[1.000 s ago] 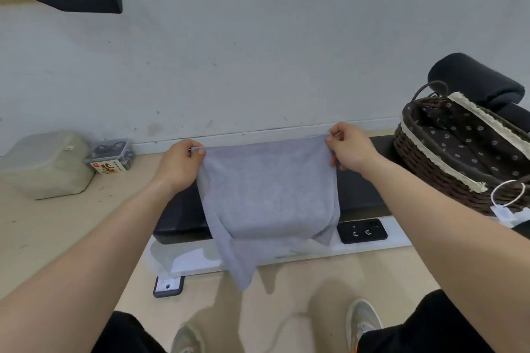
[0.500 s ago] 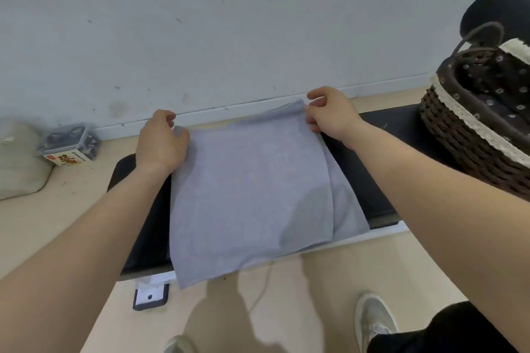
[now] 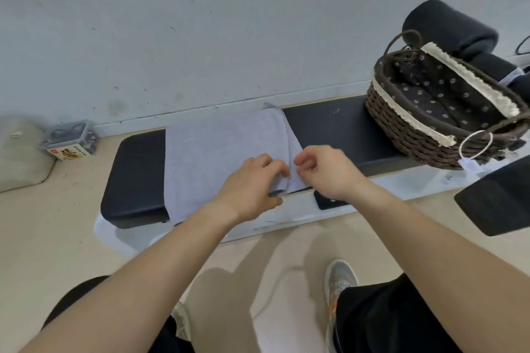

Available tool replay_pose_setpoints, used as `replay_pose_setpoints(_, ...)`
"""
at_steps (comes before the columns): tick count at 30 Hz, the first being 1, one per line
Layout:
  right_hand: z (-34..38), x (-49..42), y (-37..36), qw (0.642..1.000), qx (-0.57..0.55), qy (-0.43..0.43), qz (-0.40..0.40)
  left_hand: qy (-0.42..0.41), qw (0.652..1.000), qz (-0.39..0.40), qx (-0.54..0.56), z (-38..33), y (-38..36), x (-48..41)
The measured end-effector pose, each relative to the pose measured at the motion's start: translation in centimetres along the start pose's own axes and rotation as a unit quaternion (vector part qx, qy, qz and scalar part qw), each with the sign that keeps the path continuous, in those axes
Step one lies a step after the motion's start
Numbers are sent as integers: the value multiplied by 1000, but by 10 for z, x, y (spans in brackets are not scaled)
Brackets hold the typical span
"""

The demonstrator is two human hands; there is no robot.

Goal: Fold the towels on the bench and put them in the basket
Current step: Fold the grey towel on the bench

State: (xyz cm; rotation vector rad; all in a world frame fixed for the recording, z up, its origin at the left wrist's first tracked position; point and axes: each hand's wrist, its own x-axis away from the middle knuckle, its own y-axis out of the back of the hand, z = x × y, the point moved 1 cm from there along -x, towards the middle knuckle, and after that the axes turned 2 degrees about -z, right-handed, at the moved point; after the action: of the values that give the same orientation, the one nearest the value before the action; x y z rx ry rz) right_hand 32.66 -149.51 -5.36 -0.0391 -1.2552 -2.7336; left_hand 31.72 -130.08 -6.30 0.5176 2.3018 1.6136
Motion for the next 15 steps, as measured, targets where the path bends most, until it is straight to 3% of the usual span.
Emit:
replay_pose_setpoints(3, -4, 10, -4, 995, 96, 20, 31, 14, 997, -55, 43, 2, 5, -1)
replay_pose_setpoints(7, 11, 14, -12, 983, 177, 45, -1, 80, 986, -97, 111, 3, 12, -2)
replay_pose_setpoints(15, 32, 7, -44, 980, 166, 46, -104, 113, 971, -106, 181, 9, 18, -6)
